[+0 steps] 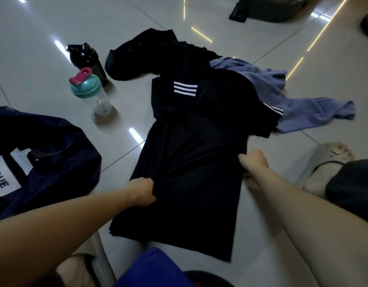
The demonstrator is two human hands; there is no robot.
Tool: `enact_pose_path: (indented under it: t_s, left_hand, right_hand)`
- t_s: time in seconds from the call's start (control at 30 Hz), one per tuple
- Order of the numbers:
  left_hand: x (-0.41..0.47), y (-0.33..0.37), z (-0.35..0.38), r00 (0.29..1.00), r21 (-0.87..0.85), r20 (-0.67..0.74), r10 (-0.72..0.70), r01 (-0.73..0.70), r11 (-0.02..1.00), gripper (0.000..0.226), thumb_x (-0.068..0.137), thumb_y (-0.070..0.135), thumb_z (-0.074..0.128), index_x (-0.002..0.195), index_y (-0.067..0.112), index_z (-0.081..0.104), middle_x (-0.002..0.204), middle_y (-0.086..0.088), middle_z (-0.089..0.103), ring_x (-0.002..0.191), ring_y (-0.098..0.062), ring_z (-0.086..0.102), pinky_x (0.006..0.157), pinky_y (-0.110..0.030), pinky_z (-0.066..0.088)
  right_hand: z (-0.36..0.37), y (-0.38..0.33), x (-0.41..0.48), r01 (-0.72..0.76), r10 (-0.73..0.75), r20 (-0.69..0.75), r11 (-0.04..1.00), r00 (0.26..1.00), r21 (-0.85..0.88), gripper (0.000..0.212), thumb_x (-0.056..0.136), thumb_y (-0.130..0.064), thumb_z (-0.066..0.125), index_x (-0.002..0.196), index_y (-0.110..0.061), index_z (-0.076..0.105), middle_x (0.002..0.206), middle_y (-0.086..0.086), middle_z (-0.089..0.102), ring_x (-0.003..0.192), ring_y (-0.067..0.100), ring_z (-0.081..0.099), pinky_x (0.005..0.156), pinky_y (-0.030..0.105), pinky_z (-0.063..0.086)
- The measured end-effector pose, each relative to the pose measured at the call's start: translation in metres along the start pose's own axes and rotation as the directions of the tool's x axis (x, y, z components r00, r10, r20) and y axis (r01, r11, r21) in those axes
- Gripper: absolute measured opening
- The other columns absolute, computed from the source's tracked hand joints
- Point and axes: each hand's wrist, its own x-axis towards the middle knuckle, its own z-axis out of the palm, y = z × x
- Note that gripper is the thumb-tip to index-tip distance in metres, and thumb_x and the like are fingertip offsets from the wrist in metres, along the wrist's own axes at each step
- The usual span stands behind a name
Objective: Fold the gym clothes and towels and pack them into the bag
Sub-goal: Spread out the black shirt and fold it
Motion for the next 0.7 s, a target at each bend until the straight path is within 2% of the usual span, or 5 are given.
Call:
enact_pose_path:
  t_s: [0.07, 0.17, 0.43, 0.6, 0.7]
  left_hand:
    - [0.002, -0.001, 0.002, 0.998, -0.053, 0.065, -0.019, 0.022, 0.998, 0.021, 0.088, 0.031, 0.068, 0.082, 0.013, 0.058, 0.084, -0.002, 0.068, 0.088, -0.024, 0.072, 0.075, -0.031, 0.058]
    - [0.003, -0.001, 0.009, 0.972, -0.181, 0.227, -0.064, 0.107, 0.978, 0.026, 0.094, 0.023, 0.066, 0.072, 0.009, 0.064, 0.065, -0.003, 0.070, 0.060, -0.018, 0.071, 0.062, -0.030, 0.062]
    - [-0.004, 0.008, 0.006, 0.879, -0.264, 0.470, -0.086, 0.233, 0.936, 0.046, 0.097, 0.043, 0.063, 0.090, -0.002, 0.068, 0.078, -0.015, 0.073, 0.067, -0.023, 0.072, 0.061, -0.034, 0.061]
    - [0.007, 0.030, -0.029, 0.976, -0.265, 0.212, -0.038, 0.095, 0.959, 0.036, 0.094, 0.039, 0.068, 0.080, 0.006, 0.062, 0.066, -0.008, 0.067, 0.053, -0.021, 0.065, 0.047, -0.026, 0.052]
    - [0.017, 0.039, -0.041, 0.998, -0.049, -0.004, 0.060, -0.060, 0.997, 0.033, 0.084, 0.047, 0.074, 0.085, 0.018, 0.059, 0.083, -0.001, 0.063, 0.083, -0.023, 0.069, 0.074, -0.034, 0.059]
  right_hand:
    - [0.008, -0.004, 0.001, -0.039, 0.027, 0.081, 0.987, 0.996, 0.159, 0.032, 0.078, -0.027, 0.069, 0.096, -0.003, 0.061, 0.096, 0.019, 0.070, 0.079, 0.038, 0.069, 0.073, 0.049, 0.062]
    - [0.014, -0.013, -0.011, -0.133, 0.057, 0.272, 0.954, 0.961, 0.268, 0.020, 0.081, -0.011, 0.074, 0.091, -0.005, 0.058, 0.085, 0.016, 0.065, 0.069, 0.031, 0.063, 0.056, 0.037, 0.053]
    - [-0.016, 0.022, -0.009, -0.265, 0.154, 0.508, 0.952, 0.847, 0.154, 0.019, 0.084, -0.012, 0.074, 0.086, -0.005, 0.057, 0.075, 0.013, 0.052, 0.062, 0.029, 0.054, 0.072, 0.044, 0.055]
    - [-0.014, 0.036, -0.026, -0.150, 0.174, 0.716, 0.984, 0.676, -0.097, 0.016, 0.089, -0.014, 0.074, 0.088, -0.007, 0.059, 0.071, 0.008, 0.055, 0.061, 0.022, 0.055, 0.066, 0.040, 0.052]
    - [-0.012, 0.047, -0.038, -0.086, 0.161, 0.747, 0.987, 0.645, -0.137, 0.009, 0.096, -0.009, 0.064, 0.090, -0.003, 0.062, 0.061, 0.009, 0.064, 0.059, 0.022, 0.061, 0.066, 0.040, 0.056]
